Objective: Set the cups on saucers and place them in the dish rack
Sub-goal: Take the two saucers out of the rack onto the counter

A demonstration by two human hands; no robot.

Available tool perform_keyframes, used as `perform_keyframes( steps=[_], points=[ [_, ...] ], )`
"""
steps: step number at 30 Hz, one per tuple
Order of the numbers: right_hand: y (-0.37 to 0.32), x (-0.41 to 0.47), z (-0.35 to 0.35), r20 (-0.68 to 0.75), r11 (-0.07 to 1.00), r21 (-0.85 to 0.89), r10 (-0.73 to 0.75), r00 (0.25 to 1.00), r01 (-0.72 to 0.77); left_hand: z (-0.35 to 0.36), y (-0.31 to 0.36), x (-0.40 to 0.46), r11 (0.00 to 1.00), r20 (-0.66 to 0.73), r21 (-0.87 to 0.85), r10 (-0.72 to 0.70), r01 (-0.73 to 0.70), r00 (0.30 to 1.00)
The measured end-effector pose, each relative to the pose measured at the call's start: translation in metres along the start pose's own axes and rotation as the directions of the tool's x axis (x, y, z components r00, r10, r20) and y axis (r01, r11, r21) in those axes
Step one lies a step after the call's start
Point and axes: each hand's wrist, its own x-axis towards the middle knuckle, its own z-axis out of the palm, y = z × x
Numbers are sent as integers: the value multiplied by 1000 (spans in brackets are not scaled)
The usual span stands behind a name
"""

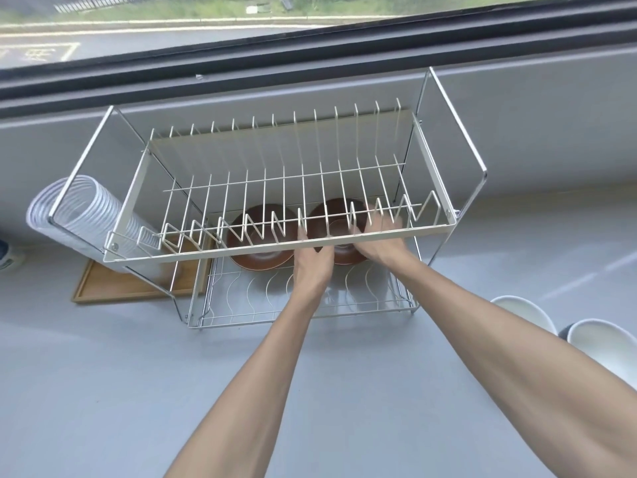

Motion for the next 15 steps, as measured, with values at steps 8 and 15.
perform_keyframes(
  steps=[8,15],
  points=[
    [-4,-15,-1,-17,997,56,62,998,-61,-4,-4,-11,995,31,58,-88,86,996],
    [5,-27,6,27,989,125,78,997,-81,-9,-7,-16,984,30,0,-179,179,983]
  ],
)
